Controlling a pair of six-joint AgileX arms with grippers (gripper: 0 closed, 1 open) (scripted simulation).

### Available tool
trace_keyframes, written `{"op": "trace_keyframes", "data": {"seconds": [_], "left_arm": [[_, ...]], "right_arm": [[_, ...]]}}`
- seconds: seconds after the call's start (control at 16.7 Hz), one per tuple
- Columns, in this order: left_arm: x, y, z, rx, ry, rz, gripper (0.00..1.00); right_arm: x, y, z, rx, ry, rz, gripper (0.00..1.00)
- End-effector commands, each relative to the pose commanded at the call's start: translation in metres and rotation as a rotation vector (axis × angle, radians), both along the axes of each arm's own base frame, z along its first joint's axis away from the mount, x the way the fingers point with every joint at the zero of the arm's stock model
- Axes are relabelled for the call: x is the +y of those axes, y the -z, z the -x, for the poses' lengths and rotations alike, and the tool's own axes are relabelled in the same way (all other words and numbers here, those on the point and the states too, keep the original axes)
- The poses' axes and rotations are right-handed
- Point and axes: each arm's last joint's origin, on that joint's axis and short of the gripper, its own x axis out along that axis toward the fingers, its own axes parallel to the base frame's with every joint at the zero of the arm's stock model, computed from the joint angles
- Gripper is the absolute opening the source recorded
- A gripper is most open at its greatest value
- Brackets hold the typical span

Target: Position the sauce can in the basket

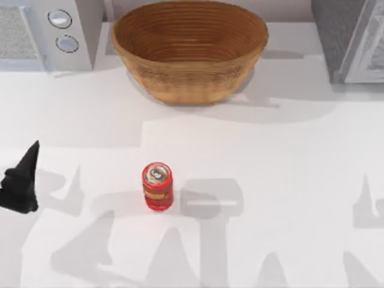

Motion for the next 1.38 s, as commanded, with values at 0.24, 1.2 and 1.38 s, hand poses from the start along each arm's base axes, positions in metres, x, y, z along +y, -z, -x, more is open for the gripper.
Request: {"op": "trace_keyframes", "data": {"seconds": [0.24, 1.2, 1.38], "left_arm": [[0.004, 0.005, -0.019, 0.019, 0.103, -0.005, 1.00], [0.014, 0.062, -0.084, 0.039, 0.522, 0.054, 1.00], [0.014, 0.076, -0.092, 0.033, 0.592, 0.072, 1.00]], "right_arm": [[0.000, 0.000, 0.000, 0.000, 0.000, 0.000, 1.00], [0.000, 0.000, 0.000, 0.000, 0.000, 0.000, 1.00], [0.000, 0.000, 0.000, 0.000, 0.000, 0.000, 1.00]]}}
